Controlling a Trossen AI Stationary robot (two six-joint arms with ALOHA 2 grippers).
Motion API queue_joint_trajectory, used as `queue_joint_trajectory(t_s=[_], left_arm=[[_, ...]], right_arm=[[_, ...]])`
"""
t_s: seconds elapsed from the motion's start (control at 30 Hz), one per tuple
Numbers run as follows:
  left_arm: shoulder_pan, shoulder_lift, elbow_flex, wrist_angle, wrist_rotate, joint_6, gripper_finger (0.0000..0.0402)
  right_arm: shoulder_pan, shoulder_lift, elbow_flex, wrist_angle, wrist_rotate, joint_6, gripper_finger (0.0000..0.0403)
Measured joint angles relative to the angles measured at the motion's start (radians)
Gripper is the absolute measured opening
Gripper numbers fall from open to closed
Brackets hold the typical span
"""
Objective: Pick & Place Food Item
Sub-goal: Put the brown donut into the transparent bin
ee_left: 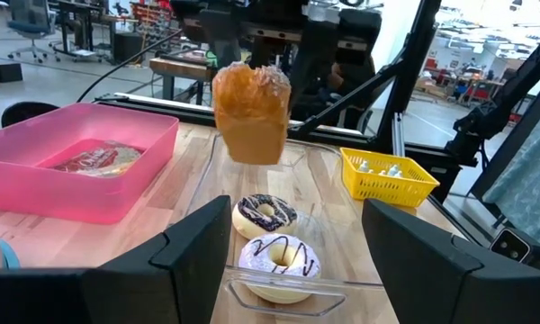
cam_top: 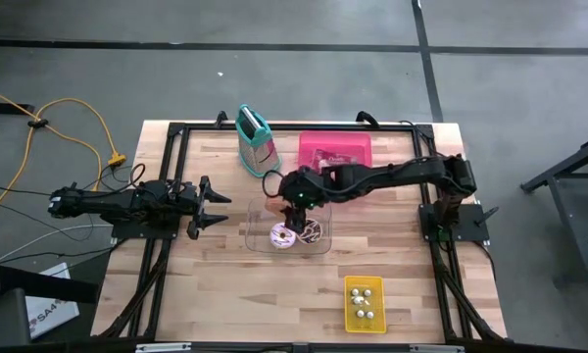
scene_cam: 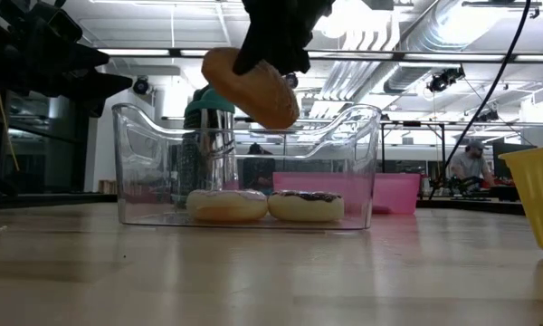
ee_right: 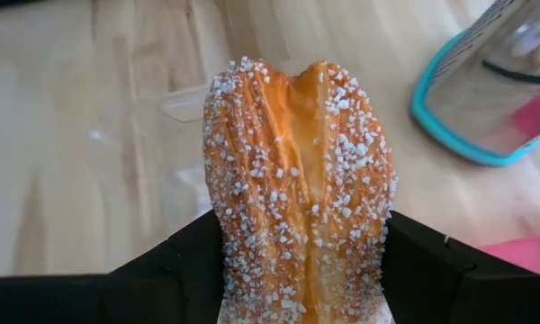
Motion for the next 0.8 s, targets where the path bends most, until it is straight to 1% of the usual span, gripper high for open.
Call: queue_joint_trajectory(t_s=[0.2, 0.57, 0.63, 0.8], left_arm=[[0.0, 0.0, 0.0, 0.001, 0.0, 0.0, 0.0246], [0.0, 0.003, 0.0, 0.02, 0.002, 0.0, 0.0246], [0.0, 0.005, 0.0, 0.023, 0.0, 0.0, 0.0246], [0.0, 0.012, 0.0, 0.035, 0.003, 0.0, 0.0246]], right_arm=[[0.023, 0.022, 0.0, 0.005, 0.113, -0.058, 0.0231], [0.028, 0.132, -0.001, 0.002, 0.106, -0.063, 0.0231], [0.031, 0.143, -0.001, 0.021, 0.089, -0.073, 0.0231], [0.041, 0.166, -0.001, 0.018, 0.085, -0.089, 0.0231]])
